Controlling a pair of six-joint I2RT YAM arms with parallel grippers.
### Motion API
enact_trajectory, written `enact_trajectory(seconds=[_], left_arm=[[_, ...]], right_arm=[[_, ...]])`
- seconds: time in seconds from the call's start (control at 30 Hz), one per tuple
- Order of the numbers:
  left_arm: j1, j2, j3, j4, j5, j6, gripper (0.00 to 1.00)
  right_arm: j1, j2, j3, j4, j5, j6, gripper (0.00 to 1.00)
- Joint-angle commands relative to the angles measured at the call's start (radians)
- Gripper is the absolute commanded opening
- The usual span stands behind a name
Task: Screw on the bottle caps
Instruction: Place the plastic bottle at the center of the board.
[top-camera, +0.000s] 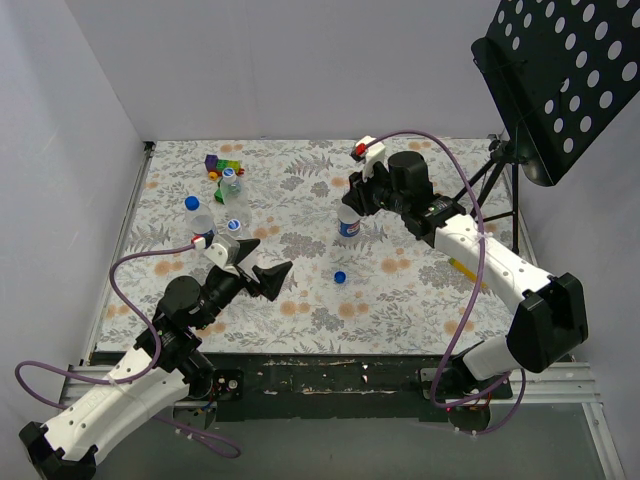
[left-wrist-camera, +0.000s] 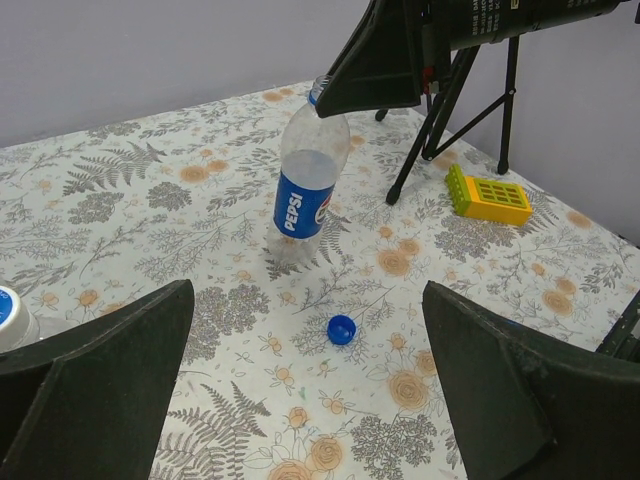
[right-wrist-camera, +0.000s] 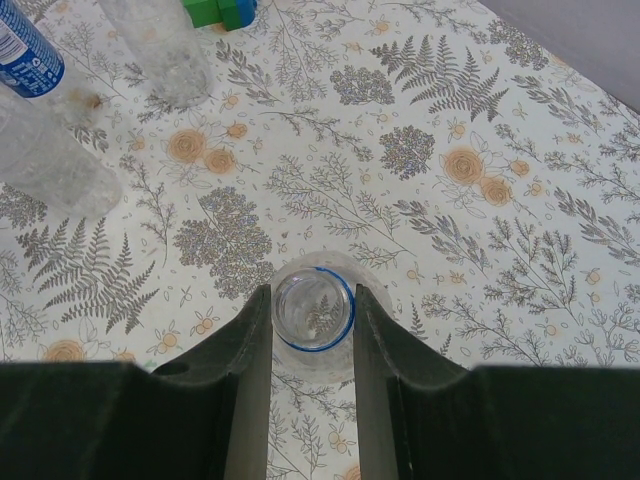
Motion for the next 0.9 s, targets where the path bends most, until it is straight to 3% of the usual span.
enact_trajectory(seconds=[0.0, 0.27, 0.87], left_arm=[[0.006, 0.000, 0.033, -0.001, 0.008, 0.004, 0.98], [0.006, 0.003, 0.035, -0.004, 0.008, 0.006, 0.98], [0.007, 0.011, 0.038, -0.008, 0.015, 0.001, 0.98]], right_arm=[[-0.001, -0.006, -0.003, -0.029, 0.015, 0.004, 0.36], [-0.003, -0.034, -0.023, -0.007, 0.029, 0.010, 0.49], [-0.003, -0.061, -0.023, 0.011, 0.051, 0.013, 0.65]])
